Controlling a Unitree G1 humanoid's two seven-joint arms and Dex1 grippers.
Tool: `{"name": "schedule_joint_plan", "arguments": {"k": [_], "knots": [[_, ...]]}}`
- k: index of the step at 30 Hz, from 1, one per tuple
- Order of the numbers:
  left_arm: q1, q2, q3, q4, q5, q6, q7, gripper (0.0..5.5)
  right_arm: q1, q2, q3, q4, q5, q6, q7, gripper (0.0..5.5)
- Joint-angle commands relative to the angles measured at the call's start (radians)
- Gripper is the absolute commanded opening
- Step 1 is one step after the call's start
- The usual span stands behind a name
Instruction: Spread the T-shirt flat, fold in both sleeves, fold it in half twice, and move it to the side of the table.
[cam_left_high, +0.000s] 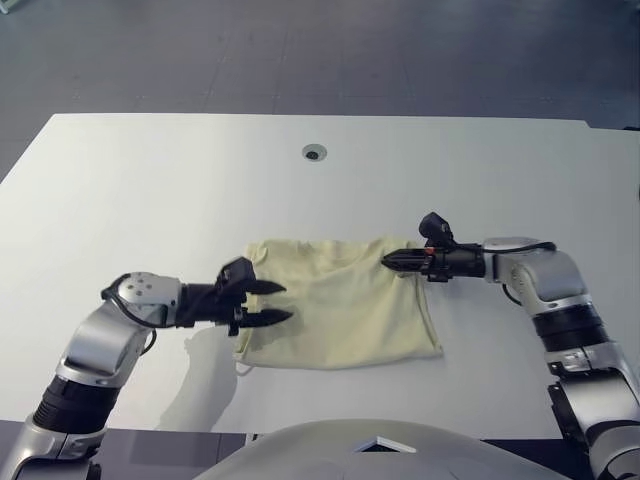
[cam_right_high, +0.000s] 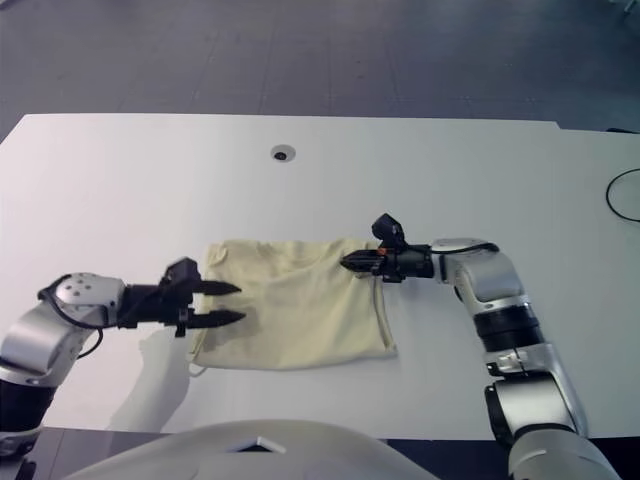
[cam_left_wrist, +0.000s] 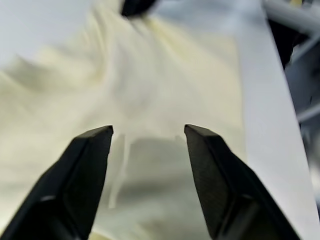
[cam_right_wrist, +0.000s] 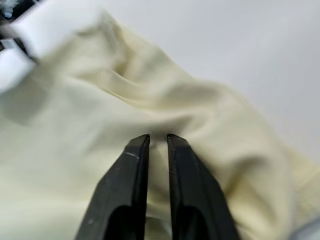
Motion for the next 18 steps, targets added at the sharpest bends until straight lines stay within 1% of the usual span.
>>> {"name": "schedule_joint_plan", "arguments": {"k": [1, 4, 7, 8, 9, 12, 14, 15, 18], "knots": [[0.027, 0.028, -0.108, 0.074, 0.136, -0.123, 0.009, 1.76, -0.104, 0.067, 0.003, 0.205, -0.074, -0.07, -0.072, 0.0], [0.052, 0.052, -0.154, 0.112, 0.201, -0.205, 0.003, 1.27, -0.161, 0.109, -0.043, 0.316, -0.081, -0.117, -0.127, 0.0], [0.048, 0.051, -0.151, 0.132, 0.202, -0.239, 0.016, 0.76, -0.177, 0.121, -0.078, 0.324, -0.069, -0.139, -0.135, 0.0], [0.034, 0.041, -0.143, 0.135, 0.191, -0.237, 0.023, 1.01, -0.17, 0.119, -0.084, 0.3, -0.059, -0.133, -0.125, 0.0], [0.015, 0.025, -0.126, 0.131, 0.167, -0.224, 0.034, 1.06, -0.156, 0.111, -0.09, 0.257, -0.046, -0.121, -0.111, 0.0], [-0.05, -0.004, -0.074, 0.1, 0.081, -0.174, 0.037, 1.65, -0.092, 0.065, -0.114, 0.054, 0.021, -0.03, -0.061, 0.0], [-0.077, -0.005, -0.053, 0.078, 0.04, -0.148, 0.024, 1.92, -0.045, 0.026, -0.127, -0.073, 0.055, 0.031, -0.042, 0.0], [-0.086, -0.006, -0.042, 0.063, 0.019, -0.133, 0.016, 2.11, -0.017, -0.001, -0.13, -0.141, 0.072, 0.061, -0.028, 0.0], [-0.123, -0.019, 0.008, 0.012, -0.084, -0.046, 0.012, 2.46, 0.082, -0.108, -0.13, -0.343, 0.108, 0.12, 0.017, 0.0]]}}
